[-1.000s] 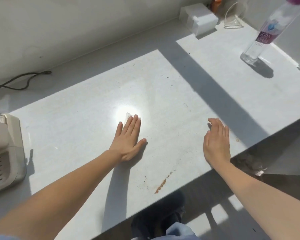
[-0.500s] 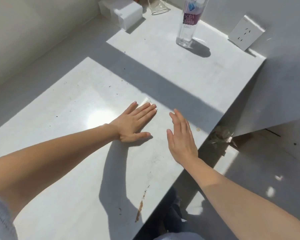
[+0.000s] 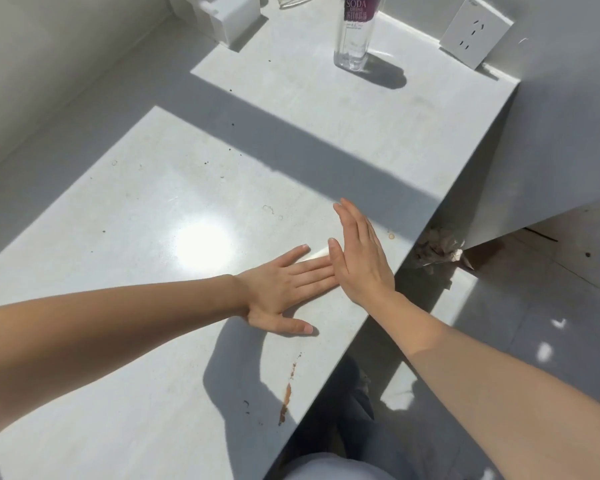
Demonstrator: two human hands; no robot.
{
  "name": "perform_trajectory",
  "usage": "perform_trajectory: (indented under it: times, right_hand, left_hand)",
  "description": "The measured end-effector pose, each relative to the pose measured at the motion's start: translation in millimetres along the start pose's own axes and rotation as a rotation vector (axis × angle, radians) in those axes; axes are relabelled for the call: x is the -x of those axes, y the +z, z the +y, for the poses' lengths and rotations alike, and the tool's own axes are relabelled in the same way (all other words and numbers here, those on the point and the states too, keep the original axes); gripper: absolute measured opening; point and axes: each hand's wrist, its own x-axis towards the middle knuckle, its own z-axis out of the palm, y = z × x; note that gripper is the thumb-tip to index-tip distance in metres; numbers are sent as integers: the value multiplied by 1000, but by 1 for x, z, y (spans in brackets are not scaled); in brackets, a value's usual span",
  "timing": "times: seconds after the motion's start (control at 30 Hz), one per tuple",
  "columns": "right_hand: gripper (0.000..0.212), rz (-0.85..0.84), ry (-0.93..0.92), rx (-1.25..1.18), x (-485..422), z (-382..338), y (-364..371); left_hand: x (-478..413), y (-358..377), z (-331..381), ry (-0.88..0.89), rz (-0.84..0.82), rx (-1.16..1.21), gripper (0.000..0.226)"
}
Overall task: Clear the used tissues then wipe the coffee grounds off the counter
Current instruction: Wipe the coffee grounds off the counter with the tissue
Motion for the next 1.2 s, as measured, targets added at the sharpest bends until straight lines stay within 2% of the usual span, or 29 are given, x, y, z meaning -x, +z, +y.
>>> perform_trajectory:
  times: [0.17,0.4,0.53,0.77,0.97,1.1,1.13,1.2]
  right_hand:
    - [53,11,-12,-16,0,1,1]
    - [51,48,-44,-50,1,3,1]
    - [51,64,-61,-79,2,3,2]
    - [48,18,-87,-40,4,2,2]
    - [51,-74,-113,-92,7,6,-5]
    - [45,-124,-140,-178,7,-1,-17]
    - [42,-134,-215,-159,11,-5,-22]
    - [39,-190,-492,-76,25,-19,-28]
  left_hand:
    - [12,8,25,-72,-60,-9,85]
    - [35,25,64,-141,-64,56,84]
    - [51,38,86,-123,-79,100,82]
    - [58,35,93,-149,15,115,66]
    - [49,35,124,-339,305,151,57]
    - [62,37,139,-528,706,234,52]
    - [69,41,143,-625,825,274,49]
    - [90,54,152,-874,1000,330,47]
